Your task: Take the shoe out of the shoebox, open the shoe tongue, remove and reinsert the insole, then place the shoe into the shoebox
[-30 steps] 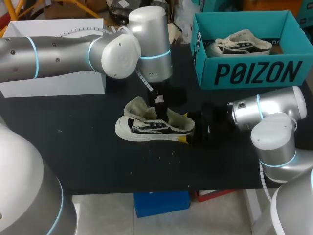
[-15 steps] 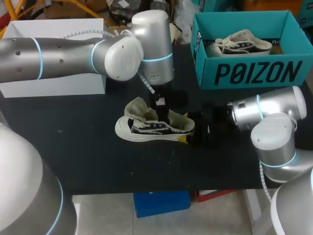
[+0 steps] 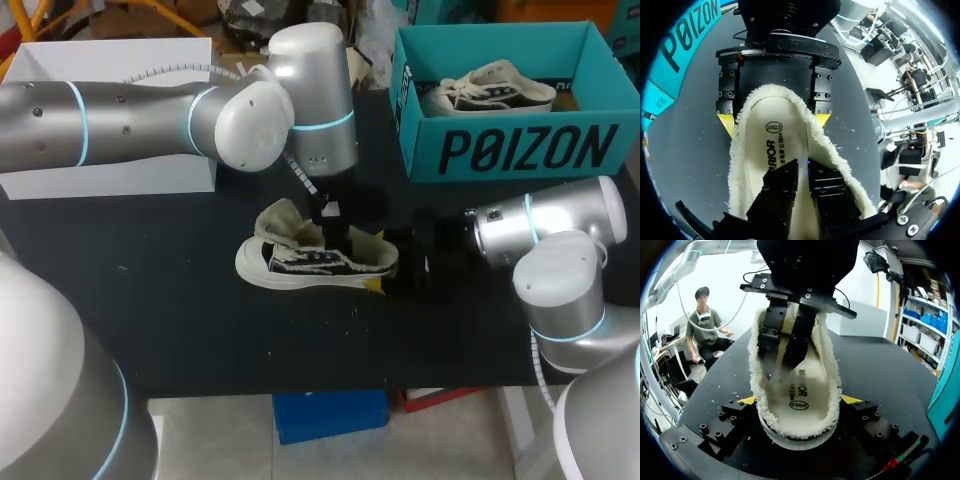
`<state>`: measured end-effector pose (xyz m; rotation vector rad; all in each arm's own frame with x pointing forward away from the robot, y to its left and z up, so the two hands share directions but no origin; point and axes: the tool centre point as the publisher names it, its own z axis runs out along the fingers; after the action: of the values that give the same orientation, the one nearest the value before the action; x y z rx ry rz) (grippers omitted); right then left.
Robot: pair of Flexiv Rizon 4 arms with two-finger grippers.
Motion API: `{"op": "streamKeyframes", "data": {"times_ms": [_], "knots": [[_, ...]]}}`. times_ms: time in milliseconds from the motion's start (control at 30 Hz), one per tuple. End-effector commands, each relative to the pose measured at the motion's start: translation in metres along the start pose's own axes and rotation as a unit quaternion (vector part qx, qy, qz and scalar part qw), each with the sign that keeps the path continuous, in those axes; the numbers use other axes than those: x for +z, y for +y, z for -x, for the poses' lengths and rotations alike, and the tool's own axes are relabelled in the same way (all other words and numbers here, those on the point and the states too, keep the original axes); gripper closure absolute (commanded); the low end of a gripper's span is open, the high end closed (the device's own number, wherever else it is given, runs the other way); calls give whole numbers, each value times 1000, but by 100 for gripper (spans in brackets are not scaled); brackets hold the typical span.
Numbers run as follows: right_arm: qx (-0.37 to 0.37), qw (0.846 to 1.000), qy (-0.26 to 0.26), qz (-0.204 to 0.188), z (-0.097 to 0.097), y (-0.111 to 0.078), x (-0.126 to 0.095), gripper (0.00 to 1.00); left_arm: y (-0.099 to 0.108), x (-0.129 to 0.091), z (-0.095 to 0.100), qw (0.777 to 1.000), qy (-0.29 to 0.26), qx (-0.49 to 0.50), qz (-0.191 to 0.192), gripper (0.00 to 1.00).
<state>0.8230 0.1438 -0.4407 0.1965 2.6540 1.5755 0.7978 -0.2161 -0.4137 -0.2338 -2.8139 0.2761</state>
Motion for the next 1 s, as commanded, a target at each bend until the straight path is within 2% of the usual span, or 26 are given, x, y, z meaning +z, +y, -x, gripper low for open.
{"op": "streamKeyframes", "data": {"times_ms": [33,200,533,1000], "knots": [[1,1000,-1,-1,0,-1,2,100,0,2,-9,1000,-19,4,4,55],[1,1000,-1,-1,0,-1,2,100,0,3,-9,999,-34,0,27,58],[1,1000,-1,-1,0,-1,2,100,8,4,-11,987,-117,-25,109,60],[1,1000,-1,-1,0,-1,2,100,33,9,0,980,-144,-27,135,65]]}}
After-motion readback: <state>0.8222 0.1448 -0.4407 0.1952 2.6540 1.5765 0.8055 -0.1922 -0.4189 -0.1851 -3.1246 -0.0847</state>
